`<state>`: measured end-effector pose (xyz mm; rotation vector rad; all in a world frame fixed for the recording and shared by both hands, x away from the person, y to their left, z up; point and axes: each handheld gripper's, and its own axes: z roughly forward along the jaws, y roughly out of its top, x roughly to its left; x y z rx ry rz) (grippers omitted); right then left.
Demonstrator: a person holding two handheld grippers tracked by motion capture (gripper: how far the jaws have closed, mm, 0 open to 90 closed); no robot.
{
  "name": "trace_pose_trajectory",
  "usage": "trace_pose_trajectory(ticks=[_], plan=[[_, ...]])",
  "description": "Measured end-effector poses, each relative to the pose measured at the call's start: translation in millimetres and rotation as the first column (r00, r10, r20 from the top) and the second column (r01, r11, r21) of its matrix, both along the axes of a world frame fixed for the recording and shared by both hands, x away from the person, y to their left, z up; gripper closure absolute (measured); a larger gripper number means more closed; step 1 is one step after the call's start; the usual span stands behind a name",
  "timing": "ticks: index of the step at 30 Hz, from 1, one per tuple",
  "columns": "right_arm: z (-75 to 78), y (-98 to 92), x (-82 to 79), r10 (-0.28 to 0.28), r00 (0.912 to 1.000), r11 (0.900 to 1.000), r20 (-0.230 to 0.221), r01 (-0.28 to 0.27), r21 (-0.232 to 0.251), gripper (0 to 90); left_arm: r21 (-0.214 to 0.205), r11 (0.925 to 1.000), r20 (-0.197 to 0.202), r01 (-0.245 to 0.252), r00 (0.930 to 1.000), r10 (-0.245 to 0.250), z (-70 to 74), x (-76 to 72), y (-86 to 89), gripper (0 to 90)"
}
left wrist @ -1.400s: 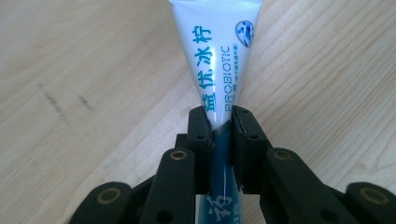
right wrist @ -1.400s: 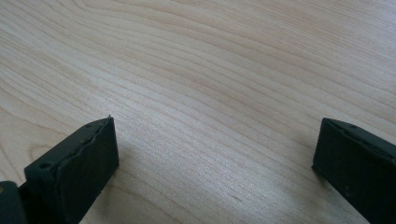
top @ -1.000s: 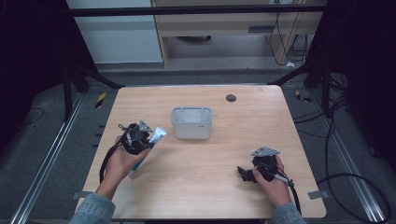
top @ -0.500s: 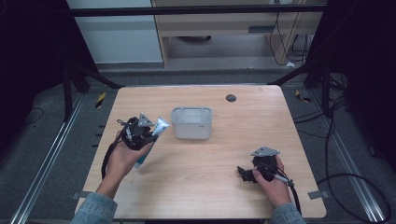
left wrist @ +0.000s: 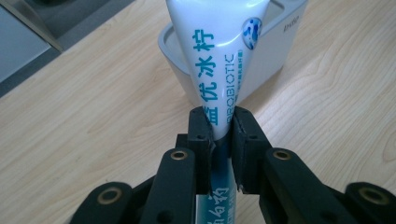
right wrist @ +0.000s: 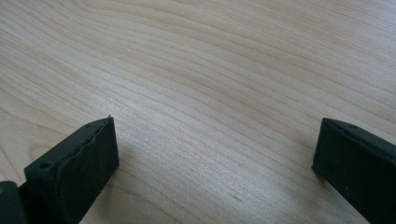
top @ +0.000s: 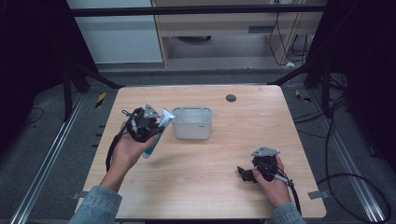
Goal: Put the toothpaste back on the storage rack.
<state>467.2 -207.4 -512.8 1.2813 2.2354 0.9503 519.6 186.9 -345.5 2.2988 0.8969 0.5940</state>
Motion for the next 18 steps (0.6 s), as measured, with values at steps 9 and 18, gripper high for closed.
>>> trace_pose_trajectory(ticks=[9, 18], plan=[[0.0, 0.0, 0.0, 0.0, 1.0, 1.0, 0.0, 0.0, 0.0, 0.4, -0.006, 0.9999, 0.021, 0.014, 0.9997, -0.014, 20.6, 2.2, -5.7, 79.0], [0.0, 0.0, 0.0, 0.0, 1.0, 1.0, -0.001, 0.0, 0.0, 0.4, -0.028, 0.9987, 0.039, 0.043, 0.9984, -0.042, 37.6, 4.7, -12.1, 79.2]])
